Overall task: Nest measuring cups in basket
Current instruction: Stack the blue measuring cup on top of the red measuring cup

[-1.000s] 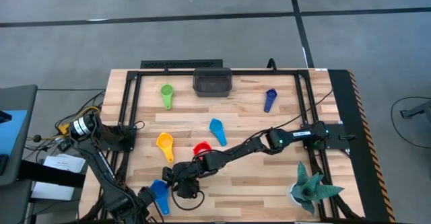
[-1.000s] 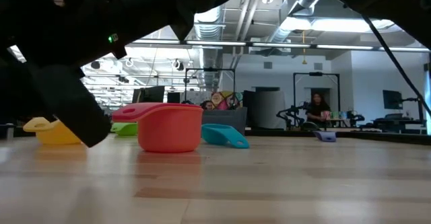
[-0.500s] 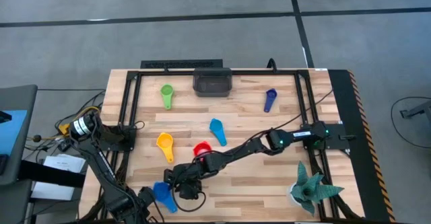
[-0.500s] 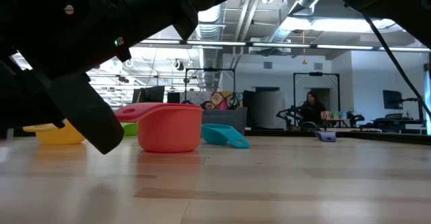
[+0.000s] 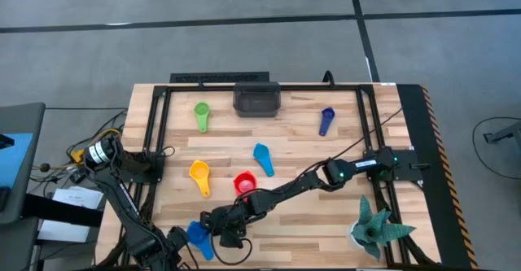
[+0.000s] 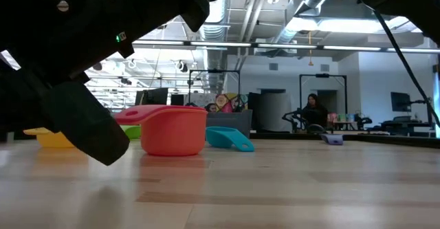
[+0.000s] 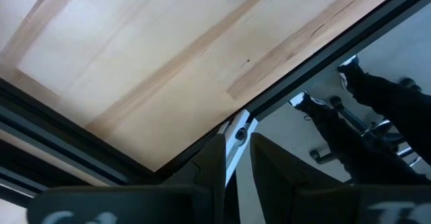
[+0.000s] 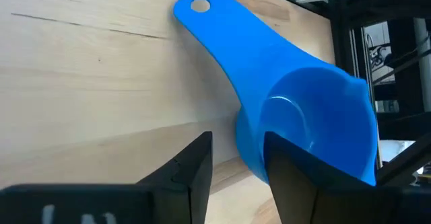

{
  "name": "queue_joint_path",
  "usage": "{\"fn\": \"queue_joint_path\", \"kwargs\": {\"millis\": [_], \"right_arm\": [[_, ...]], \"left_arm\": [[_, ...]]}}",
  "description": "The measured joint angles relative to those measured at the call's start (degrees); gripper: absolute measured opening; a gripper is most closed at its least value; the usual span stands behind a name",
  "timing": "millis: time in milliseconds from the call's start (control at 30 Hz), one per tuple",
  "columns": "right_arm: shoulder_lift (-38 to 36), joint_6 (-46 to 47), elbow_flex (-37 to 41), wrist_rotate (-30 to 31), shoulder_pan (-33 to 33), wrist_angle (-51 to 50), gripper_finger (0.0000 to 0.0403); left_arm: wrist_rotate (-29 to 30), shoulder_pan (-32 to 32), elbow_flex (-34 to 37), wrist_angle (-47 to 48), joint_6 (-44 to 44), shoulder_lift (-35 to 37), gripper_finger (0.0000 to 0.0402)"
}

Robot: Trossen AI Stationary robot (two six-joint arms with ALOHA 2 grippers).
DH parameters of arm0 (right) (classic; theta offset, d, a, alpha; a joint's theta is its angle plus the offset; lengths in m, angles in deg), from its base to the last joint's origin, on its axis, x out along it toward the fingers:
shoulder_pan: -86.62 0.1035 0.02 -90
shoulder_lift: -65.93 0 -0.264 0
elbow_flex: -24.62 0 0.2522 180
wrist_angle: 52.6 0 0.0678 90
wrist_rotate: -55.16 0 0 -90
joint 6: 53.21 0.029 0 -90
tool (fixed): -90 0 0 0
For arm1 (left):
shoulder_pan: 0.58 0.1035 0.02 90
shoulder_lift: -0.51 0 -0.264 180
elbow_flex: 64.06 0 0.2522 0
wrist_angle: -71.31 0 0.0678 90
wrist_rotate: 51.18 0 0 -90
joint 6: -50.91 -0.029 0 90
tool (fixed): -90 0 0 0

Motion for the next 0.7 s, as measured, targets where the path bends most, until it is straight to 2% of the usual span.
{"fn": "queue_joint_path", "kwargs": {"millis": [167,500,700], "right_arm": [[0.0,1.73,0.0,-0.02,-0.24,0.16,0.0138],[0.0,1.78,-0.02,-0.02,-0.44,0.14,0.0067],[0.0,1.8,-0.02,0.01,-0.47,-0.13,0.0041]], "left_arm": [[0.02,0.0,0.0,0.0,0.0,0.01,0.0057],[0.02,0.0,0.0,-0.02,0.0,0.01,0.0057],[0.02,0.0,0.0,0.0,0.0,0.01,0.0057]]}}
